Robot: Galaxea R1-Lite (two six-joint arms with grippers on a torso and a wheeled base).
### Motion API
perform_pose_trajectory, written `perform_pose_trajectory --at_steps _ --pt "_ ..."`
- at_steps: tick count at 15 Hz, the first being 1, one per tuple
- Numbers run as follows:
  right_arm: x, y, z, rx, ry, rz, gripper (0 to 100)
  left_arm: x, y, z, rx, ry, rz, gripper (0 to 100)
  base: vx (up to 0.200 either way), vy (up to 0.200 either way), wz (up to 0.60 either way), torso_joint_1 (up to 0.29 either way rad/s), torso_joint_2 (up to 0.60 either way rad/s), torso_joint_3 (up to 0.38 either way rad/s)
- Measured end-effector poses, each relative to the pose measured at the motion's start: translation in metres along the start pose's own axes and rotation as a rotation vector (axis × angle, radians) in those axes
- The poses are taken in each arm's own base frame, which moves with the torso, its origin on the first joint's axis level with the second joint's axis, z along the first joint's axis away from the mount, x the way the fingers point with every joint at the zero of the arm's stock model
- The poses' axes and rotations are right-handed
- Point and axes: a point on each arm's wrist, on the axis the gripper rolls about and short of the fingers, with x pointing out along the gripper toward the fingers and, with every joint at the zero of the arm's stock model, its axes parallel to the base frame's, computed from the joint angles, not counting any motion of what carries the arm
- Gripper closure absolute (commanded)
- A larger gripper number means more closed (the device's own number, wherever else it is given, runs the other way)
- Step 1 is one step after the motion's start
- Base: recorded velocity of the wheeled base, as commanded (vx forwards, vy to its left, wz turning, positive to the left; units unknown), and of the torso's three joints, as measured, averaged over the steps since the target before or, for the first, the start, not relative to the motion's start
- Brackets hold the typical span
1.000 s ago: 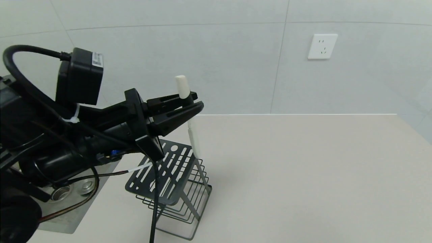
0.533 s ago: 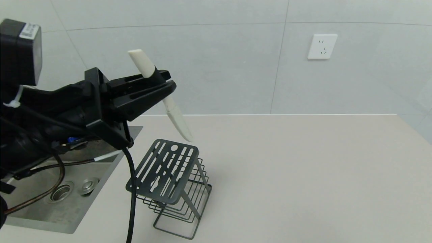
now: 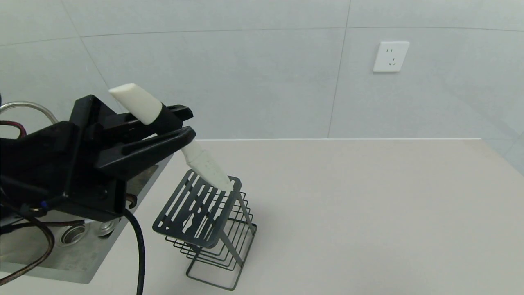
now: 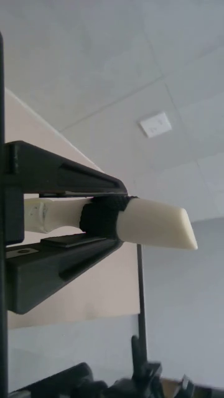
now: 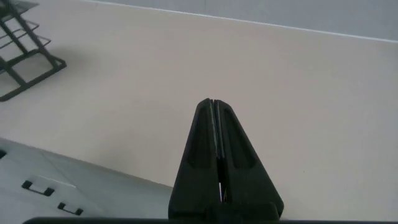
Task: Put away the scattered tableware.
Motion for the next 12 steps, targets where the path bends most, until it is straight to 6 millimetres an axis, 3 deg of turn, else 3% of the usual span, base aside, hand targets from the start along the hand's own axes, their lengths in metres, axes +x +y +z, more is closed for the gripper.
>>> perform_pose_trajectory --at_steps 4,12 --pt "-0.001 -0.004 -0.003 -0.018 0.042 -0.208 100 -0.012 -0.002 -0.011 -0.008 0.033 -0.01 100 0.0 0.0 0.0 0.0 0.0 0.0" --pt "-0.001 -0.005 -0.004 -0.011 0.048 -0.209 100 -0.01 0.004 -0.028 0.014 0.056 -0.013 100 0.0 0.0 0.0 0.0 0.0 0.0"
